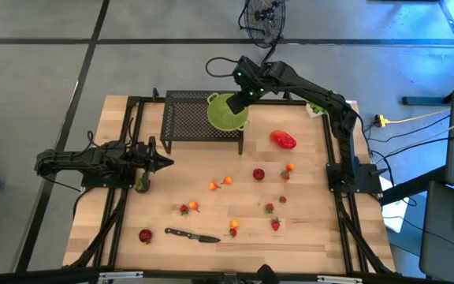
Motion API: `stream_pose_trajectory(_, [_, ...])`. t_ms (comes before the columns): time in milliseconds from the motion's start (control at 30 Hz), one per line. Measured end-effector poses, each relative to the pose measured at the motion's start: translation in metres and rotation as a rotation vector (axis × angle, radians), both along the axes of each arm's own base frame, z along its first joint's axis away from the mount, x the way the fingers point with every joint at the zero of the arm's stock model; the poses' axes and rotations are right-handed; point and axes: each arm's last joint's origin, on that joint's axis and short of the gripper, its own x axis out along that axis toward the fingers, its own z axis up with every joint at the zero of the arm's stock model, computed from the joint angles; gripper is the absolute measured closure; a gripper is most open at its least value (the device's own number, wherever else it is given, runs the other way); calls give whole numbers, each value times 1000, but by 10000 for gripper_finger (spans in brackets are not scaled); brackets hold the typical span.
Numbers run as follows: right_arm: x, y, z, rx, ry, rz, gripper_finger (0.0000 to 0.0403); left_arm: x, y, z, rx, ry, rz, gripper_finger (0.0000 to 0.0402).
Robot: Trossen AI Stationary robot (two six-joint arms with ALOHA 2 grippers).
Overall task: Pick & Place Fruit
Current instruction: Put the green strainer bowl on the shelf, then put the strawberry into the green strainer bowl on the shelf
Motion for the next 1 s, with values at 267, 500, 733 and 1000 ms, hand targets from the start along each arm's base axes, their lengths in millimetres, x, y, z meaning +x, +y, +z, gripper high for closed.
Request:
stream_pose_trajectory(267, [-1, 1, -1, 11, 10, -8, 379, 0, 0, 0, 0, 0, 0, 391])
stream_pose_trajectory(500, [2, -1, 1, -21, -10, 31, 372, 0, 0, 0, 0, 0, 0, 391])
stream_pose_trajectory(733, [3, -1, 2, -32, -23, 38, 338, 0, 0, 0, 0, 0, 0, 391])
stream_pose_trajectory(1000, [3, -2, 2, -46, -23, 32, 293, 0, 0, 0, 0, 0, 0, 390])
